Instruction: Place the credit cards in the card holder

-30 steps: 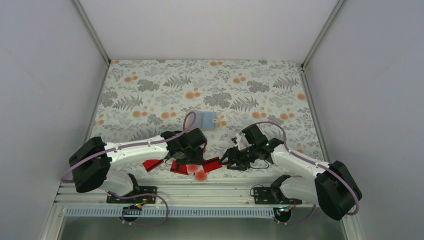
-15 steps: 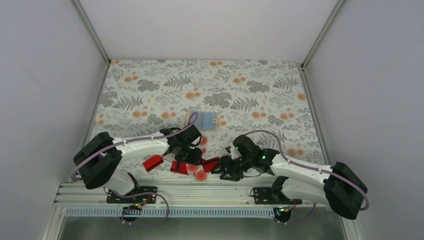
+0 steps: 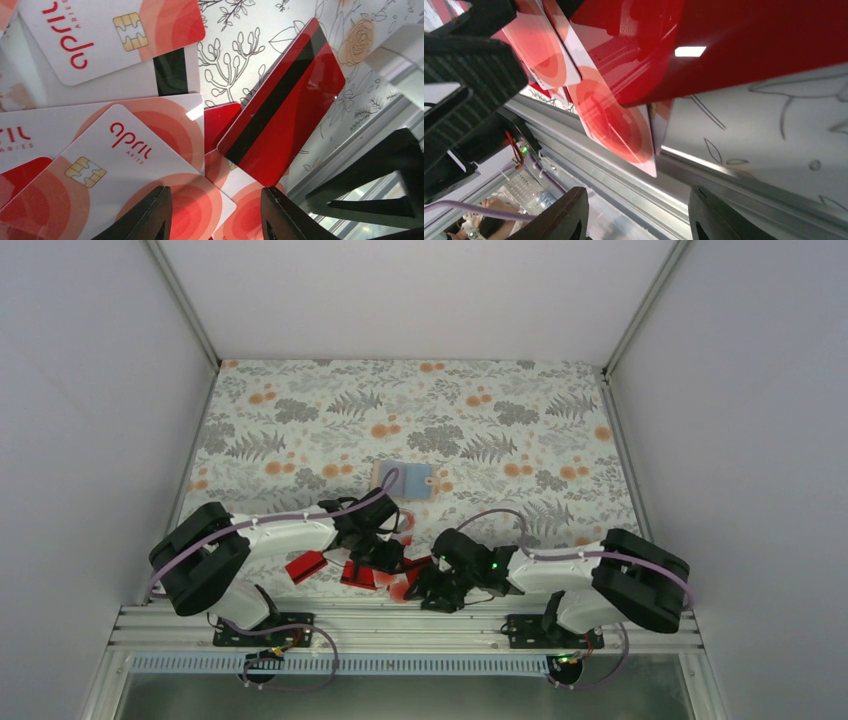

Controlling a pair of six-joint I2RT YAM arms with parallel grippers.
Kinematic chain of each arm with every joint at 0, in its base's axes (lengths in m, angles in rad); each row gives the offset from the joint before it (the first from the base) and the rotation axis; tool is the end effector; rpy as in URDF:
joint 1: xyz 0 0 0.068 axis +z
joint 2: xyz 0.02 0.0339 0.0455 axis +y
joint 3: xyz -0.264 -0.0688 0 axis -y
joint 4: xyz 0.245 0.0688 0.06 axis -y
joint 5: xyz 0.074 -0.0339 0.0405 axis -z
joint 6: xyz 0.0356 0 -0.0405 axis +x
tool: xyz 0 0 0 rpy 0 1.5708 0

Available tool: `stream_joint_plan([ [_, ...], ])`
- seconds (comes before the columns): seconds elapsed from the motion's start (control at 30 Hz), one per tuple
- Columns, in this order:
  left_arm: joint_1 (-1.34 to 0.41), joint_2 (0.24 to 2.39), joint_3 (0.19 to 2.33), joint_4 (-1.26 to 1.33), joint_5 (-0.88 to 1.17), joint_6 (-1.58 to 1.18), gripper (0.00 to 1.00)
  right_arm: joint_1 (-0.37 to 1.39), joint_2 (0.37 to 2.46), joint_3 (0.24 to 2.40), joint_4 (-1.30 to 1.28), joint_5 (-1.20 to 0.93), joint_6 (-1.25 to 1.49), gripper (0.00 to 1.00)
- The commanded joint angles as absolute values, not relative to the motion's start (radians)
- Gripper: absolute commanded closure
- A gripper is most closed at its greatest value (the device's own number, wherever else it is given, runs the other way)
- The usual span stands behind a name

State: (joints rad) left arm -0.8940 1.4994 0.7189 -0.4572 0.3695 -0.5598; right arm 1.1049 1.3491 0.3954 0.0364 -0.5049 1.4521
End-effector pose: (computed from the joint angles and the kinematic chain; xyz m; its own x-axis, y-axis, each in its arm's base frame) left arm 0.1481 -0.2049 0.1458 -0.9268 0.3630 -0.0958 0.3644 0.8081 -0.4628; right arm 0.0819 0.2012 0.1225 -0.9499 0.0455 0.3094 0.2459 0.7198 0.6492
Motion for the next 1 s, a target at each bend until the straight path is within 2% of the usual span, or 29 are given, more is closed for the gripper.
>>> stream_joint_plan([
  [0.0, -0.891, 1.519, 0.671, -0.425, 0.386, -0.514, 0.54, 1.146, 1.4, 0.409, 0.155, -0.43, 1.497, 0.49],
  [0.63, -0.891, 1.517, 0.625, -0.422, 0.412, -0.497, 0.54, 1.197, 1.511, 0.396, 0.339, -0.395, 1.556, 0.53],
  [0.97, -0.885, 1.522, 0.599, -0.399, 0.437, -0.507, 0.54, 1.214, 1.452, 0.402, 0.326, -0.345, 1.562, 0.53],
])
